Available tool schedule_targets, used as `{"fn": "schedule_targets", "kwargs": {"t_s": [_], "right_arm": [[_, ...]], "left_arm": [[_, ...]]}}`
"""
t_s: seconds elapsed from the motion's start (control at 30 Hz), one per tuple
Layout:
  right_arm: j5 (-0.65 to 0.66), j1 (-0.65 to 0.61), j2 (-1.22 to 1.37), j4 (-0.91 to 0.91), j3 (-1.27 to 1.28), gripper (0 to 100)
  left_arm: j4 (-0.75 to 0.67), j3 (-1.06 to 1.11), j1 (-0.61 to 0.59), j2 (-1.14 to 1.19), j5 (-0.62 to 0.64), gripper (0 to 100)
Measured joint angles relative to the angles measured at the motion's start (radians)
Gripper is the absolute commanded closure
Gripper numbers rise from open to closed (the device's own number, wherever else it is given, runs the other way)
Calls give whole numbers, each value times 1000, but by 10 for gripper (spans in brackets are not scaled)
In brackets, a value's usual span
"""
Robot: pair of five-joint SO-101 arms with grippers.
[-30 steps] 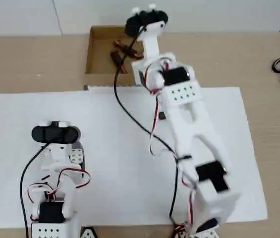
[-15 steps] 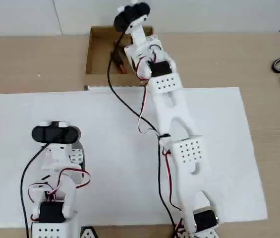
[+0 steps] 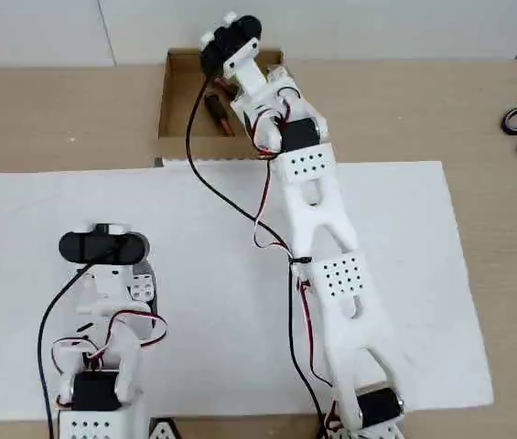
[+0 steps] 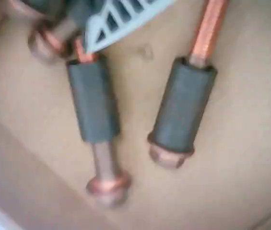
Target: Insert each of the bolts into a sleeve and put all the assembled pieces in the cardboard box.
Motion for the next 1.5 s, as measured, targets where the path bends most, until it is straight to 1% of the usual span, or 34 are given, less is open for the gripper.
{"fn": "schedule_targets", "kwargs": {"t_s": [0.17,0.3,0.47,0.57,0.6,0.73,0.83,0.93,1.07,1.13,1.3,1.5], "right_arm": [[0,0,-17,101,-5,811],[0,0,-98,203,-5,812],[-117,0,-245,417,-6,812],[-137,0,-327,592,-9,812],[-140,2,-345,626,-9,812],[-146,23,-402,666,-3,812],[-146,28,-462,672,72,812],[-146,28,-548,672,199,812],[-138,28,-717,672,457,812],[-78,28,-804,672,611,812],[164,28,-953,672,959,812],[399,28,-982,672,1143,812]], "left_arm": [[0,0,0,0,0,994],[0,0,0,0,0,994],[0,0,0,0,0,994],[0,0,0,0,0,994],[0,0,0,0,0,994],[0,0,0,0,0,994],[0,0,0,0,0,994],[0,0,0,0,0,994],[0,0,0,0,0,994],[0,0,0,0,0,994],[0,0,0,0,0,994],[0,0,0,0,0,994]]}}
